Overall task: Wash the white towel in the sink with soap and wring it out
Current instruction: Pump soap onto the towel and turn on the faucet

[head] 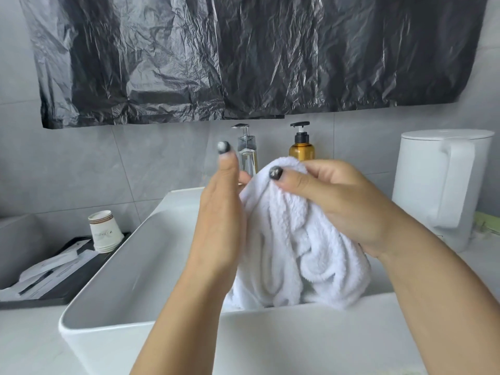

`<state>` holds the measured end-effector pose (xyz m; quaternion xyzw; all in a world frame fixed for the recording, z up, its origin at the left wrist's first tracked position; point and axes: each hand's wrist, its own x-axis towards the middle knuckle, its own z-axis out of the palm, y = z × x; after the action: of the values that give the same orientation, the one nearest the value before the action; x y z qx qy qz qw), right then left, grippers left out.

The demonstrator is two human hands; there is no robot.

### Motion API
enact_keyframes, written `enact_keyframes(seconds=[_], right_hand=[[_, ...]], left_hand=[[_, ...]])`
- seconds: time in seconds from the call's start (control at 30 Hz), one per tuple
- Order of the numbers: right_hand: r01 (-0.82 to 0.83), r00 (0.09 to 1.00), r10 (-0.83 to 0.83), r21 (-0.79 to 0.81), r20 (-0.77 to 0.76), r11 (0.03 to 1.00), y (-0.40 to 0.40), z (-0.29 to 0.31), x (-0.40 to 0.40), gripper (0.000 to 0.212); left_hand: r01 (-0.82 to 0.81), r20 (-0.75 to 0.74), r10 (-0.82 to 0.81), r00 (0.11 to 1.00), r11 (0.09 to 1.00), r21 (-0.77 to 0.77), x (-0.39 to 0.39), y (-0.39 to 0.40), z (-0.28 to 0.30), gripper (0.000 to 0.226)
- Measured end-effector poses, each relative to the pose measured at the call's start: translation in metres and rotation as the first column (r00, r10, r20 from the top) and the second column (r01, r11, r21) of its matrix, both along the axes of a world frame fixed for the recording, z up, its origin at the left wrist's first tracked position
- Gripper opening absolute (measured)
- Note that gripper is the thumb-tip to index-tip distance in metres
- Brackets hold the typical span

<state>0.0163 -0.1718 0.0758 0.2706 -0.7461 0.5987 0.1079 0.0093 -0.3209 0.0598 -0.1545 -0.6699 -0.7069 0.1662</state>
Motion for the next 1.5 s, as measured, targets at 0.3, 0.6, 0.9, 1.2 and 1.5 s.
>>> enact_keyframes(seconds=[0.3, 0.6, 0.9, 1.2, 1.5], right_hand=[[0.312, 0.93, -0.365, -0.445, -0.038, 0.84, 0.013, 0.006, -0.003, 0.055], [0.626, 0.769, -0.608, -0.425, 0.199, 0.654, 0.039, 0.002, -0.013, 0.027], [0.797, 0.603, -0.795, -0.015, 0.069, 0.603, 0.048, -0.011, -0.03, 0.052], [0.745, 0.512, -0.529, 0.045, -0.677, 0.665, -0.071, -0.03, 0.013, 0.032], [0.705, 0.639, -0.686, -0.091, -0.349, 0.703, -0.023, -0.019, -0.014, 0.052]], left_hand=[[0.219, 0.068, -0.208, 0.976, 0.922, -0.321, -0.003, 0.005, -0.014, 0.052], [0.166, 0.116, -0.123, 0.986, 0.83, -0.532, -0.01, 0.007, -0.023, 0.049], [0.115, 0.286, -0.212, 0.934, 0.941, 0.319, -0.008, -0.019, 0.001, 0.032], [0.03, 0.292, -0.182, 0.939, 0.888, 0.459, 0.004, 0.004, 0.0, 0.048], [0.226, 0.37, -0.327, 0.87, 0.93, 0.29, 0.015, 0.021, -0.001, 0.034]])
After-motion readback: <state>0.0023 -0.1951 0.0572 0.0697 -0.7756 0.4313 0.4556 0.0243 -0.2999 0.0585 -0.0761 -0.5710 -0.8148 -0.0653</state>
